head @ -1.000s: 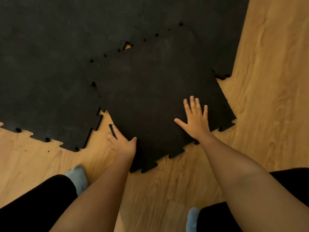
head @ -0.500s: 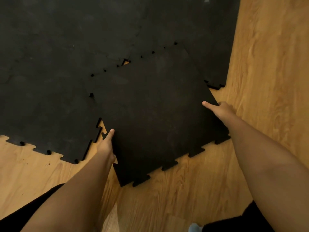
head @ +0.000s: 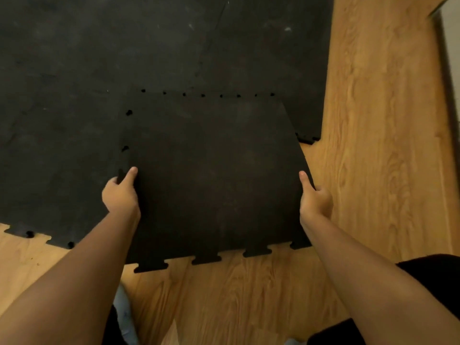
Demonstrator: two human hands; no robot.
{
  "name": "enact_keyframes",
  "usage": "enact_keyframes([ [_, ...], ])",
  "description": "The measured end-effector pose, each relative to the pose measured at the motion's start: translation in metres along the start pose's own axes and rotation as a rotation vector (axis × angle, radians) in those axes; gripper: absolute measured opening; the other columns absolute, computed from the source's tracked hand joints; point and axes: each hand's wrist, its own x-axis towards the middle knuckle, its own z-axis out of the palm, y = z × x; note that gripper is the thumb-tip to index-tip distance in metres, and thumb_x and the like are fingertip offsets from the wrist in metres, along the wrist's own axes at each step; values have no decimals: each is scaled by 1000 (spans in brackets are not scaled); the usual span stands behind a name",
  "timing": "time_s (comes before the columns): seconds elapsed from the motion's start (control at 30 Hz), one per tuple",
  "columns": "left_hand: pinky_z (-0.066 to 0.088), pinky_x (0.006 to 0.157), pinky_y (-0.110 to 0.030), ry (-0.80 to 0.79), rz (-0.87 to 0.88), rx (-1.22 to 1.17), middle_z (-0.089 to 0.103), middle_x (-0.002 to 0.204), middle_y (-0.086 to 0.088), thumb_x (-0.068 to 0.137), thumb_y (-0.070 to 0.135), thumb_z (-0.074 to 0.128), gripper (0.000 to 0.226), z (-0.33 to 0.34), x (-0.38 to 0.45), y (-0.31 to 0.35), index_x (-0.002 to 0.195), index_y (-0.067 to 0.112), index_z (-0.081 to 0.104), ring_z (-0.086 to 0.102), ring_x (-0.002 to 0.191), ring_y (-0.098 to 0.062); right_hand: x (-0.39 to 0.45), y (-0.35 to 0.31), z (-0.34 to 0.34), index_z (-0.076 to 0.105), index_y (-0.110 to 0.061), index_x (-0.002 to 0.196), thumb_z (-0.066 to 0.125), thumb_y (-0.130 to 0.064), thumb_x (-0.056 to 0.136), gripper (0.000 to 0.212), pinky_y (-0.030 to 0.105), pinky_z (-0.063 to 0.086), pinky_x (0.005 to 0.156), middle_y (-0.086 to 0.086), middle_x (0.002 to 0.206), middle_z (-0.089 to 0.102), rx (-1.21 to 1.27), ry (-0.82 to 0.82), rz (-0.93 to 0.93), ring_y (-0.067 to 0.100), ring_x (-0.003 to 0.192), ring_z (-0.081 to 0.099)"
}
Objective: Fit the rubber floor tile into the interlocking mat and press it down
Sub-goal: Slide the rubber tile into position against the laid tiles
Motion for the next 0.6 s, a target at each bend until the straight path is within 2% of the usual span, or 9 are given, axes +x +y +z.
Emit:
enact_keyframes([
  [0.1,50,72,-31,-100,82,70,61,92,6,84,43,68,33,6,-5,11,110,24,61,62,84,-13,-19,25,-12,53,-28,75,55,-80,69,52,38,47,76,-9,72,55,52,118,33,11,66,53],
  [0.17,53,80,-36,-171,119,126,63,95,2,85,42,66,23,11,-6,11,100,25,60,64,88,-17,-32,48,-21,53,-35,87,56,-78,71,46,36,37,82,-17,79,50,80,186,65,7,75,48],
  [0.23,53,79,-38,-248,124,187,64,95,-1,85,42,65,30,16,-7,12,106,21,61,63,87,-20,-41,72,-27,60,-29,104,56,-77,72,59,39,38,86,-13,86,53,82,196,175,11,80,50],
  [0.3,52,79,-39,-312,86,288,64,99,-5,87,39,65,37,24,-6,10,115,15,59,63,91,-24,-48,91,-31,61,-23,106,58,-74,74,61,44,40,92,-6,91,58,51,183,279,18,84,55],
  [0.43,43,88,-42,-349,-65,406,59,119,-11,89,25,65,47,26,1,-16,131,7,51,55,113,-35,-55,107,-36,54,-16,128,64,-65,78,71,48,34,102,9,125,57,78,175,351,32,113,53],
  [0.5,43,89,-42,-350,-94,475,55,128,-16,90,26,64,55,25,3,-30,137,6,44,53,113,-34,-54,112,-39,54,-14,127,65,-63,78,70,47,35,100,9,119,57,76,165,373,32,113,53],
  [0.6,42,79,-39,-320,-79,552,54,127,-17,90,26,63,59,25,2,-35,140,5,40,53,101,-30,-57,117,-41,57,-15,117,65,-61,80,60,39,34,84,-4,87,48,118,165,401,21,85,50],
])
